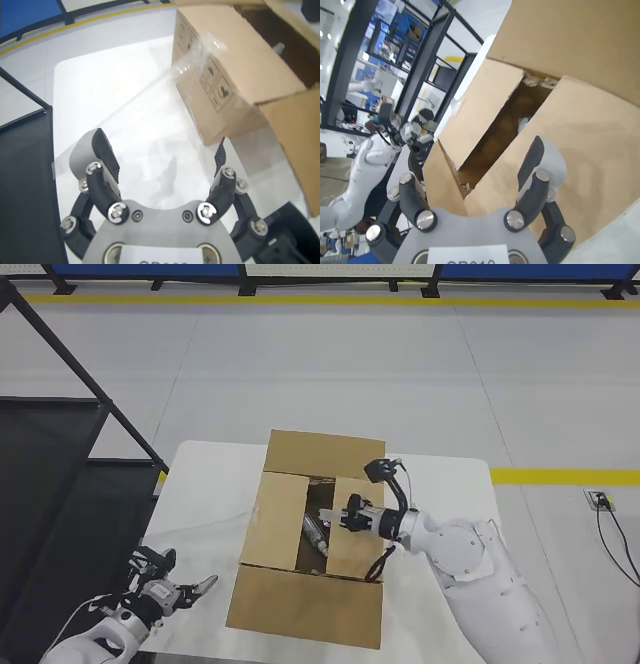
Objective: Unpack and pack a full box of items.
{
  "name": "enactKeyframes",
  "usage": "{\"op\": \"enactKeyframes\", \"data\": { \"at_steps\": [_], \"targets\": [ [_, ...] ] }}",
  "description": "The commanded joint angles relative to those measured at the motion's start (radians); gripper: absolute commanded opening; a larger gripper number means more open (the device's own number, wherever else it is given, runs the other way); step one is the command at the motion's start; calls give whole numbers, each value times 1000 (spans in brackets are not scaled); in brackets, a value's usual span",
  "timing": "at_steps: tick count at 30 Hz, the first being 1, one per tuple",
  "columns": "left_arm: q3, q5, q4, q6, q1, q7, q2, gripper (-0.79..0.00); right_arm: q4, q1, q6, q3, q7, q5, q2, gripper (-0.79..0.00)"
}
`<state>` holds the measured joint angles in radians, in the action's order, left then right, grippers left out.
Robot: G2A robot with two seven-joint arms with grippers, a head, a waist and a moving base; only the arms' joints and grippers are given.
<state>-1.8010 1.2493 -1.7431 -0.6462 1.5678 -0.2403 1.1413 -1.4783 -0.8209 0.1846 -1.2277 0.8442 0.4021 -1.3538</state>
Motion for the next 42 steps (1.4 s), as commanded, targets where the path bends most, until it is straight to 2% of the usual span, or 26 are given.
{"op": "enactKeyframes", "data": {
  "at_steps": [1, 9, 16, 23, 29, 37, 42],
  "targets": [
    [16, 81, 7, -56, 7, 32, -6, 0, 63, 31, -5, -26, -64, -26, 0, 0],
    [72, 268, -11, -184, 46, 175, -21, 0, 337, 168, -43, -36, -316, -40, -15, 0],
    [100, 260, -18, -217, 45, 233, -28, 0, 599, 292, -15, 22, -473, -51, -45, 0],
    [95, 115, -29, -210, 37, 219, -29, 0, 787, 393, 78, 62, -406, -120, -70, 0],
    [91, -3, -66, -166, 36, 173, -29, 0, 857, 428, 203, 36, -344, -202, -69, 0],
    [95, -199, -134, -31, 21, 93, -25, 0, 821, 414, 336, -13, -186, -307, -48, 0],
    [114, -277, -179, 123, -12, 33, -19, 0, 727, 380, 355, -36, -88, -337, -30, 0]
  ]
}}
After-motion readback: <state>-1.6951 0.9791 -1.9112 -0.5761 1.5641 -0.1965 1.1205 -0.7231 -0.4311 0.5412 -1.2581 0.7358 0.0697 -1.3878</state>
